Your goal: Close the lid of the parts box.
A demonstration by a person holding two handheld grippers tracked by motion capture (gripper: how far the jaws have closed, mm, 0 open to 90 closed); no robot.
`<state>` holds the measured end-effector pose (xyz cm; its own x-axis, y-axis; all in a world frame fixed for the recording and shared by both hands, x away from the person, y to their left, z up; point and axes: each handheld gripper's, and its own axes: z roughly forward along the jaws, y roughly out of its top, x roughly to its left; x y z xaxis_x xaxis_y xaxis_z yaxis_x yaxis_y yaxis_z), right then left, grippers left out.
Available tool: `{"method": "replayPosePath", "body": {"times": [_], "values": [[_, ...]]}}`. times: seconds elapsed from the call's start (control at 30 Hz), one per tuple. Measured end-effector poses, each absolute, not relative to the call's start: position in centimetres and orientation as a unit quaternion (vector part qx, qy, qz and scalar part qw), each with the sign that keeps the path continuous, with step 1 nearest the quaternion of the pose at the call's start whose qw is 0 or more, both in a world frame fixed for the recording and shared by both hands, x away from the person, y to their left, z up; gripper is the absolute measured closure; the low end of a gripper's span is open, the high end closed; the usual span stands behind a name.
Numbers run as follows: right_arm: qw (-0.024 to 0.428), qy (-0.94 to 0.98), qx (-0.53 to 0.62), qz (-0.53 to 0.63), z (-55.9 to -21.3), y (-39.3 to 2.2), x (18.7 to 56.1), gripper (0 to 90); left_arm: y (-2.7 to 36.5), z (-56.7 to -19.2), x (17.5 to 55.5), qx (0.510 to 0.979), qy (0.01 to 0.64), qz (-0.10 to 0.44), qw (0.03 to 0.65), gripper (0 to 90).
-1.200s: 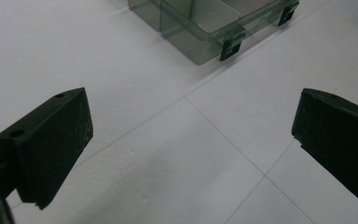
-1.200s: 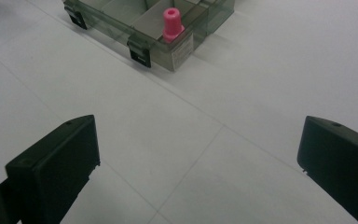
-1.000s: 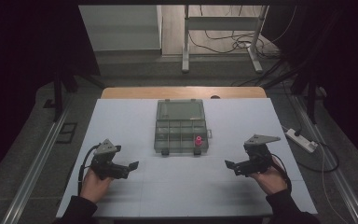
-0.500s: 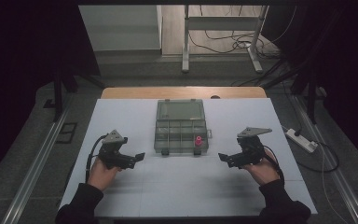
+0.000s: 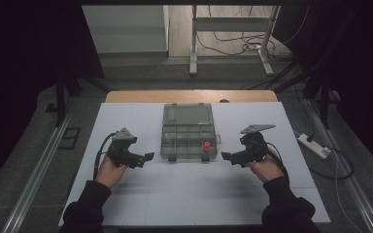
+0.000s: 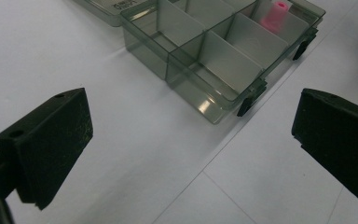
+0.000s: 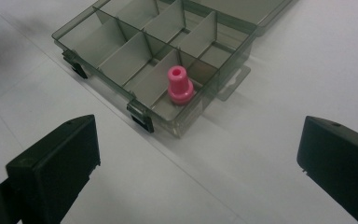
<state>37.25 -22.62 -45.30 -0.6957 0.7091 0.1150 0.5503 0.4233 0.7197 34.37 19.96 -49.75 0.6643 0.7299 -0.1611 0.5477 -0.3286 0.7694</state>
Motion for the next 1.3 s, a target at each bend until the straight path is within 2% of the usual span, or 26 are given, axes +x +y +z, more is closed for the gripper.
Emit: {"method": "replayPosePath", "body": {"times": [0.57,1.03,1.3], "values": [[0.116,0.836,0.385,0.374,-44.9,-20.9,40.3,0.0,18.9,-49.9,36.8,0.819,0.386,0.091,0.414,0.0],[0.106,0.842,0.391,0.357,-45.3,-19.4,43.1,0.0,18.1,-49.4,38.9,0.821,0.383,0.087,0.416,0.0],[0.119,0.848,0.393,0.335,-45.7,-18.6,44.5,0.0,17.5,-49.4,39.9,0.824,0.377,0.089,0.414,0.0]]}}
